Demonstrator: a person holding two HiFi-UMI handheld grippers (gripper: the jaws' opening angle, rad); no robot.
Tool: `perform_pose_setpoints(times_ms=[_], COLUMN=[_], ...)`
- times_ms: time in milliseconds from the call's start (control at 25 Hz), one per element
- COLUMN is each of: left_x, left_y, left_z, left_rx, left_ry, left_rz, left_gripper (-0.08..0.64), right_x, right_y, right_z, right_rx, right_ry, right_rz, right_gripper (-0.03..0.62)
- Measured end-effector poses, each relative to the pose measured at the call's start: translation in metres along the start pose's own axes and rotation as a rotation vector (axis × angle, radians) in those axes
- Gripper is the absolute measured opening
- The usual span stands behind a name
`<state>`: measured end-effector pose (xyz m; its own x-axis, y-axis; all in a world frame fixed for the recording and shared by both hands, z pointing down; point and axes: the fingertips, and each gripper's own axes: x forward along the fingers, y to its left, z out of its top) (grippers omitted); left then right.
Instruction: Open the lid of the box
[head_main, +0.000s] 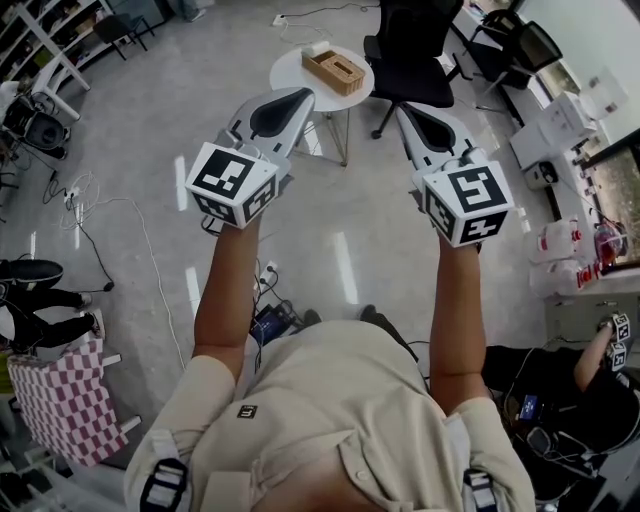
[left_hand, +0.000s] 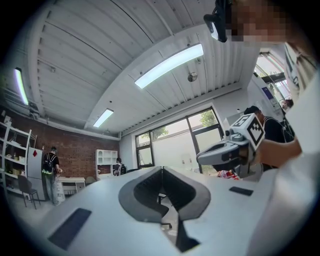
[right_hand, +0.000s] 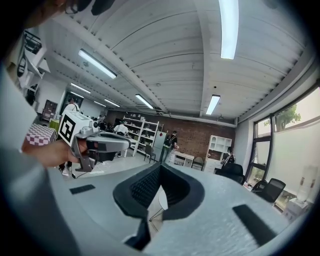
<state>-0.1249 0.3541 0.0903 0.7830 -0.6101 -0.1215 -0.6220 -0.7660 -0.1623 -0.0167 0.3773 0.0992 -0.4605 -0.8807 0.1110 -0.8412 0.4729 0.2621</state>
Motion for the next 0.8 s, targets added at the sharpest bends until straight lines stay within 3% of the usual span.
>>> perform_pose_setpoints(times_ms=[400, 800], left_x=[0.05, 0.14], left_y=[0.035, 0.057], left_z=[-0.028, -0.057], left_rx=[-0.009, -0.006], left_ry=[0.036, 0.081], left_rz=[0.039, 0.119], left_gripper=[0.011, 0.011], right_x=[0.053, 0.111], right_y=[-0.046, -0.127], right_z=[-0.021, -0.053], right_rx=[0.013, 0.026], right_ry=[0.006, -0.003], right_rz=[0.041, 0.138], right_gripper=[-0.008, -0.008])
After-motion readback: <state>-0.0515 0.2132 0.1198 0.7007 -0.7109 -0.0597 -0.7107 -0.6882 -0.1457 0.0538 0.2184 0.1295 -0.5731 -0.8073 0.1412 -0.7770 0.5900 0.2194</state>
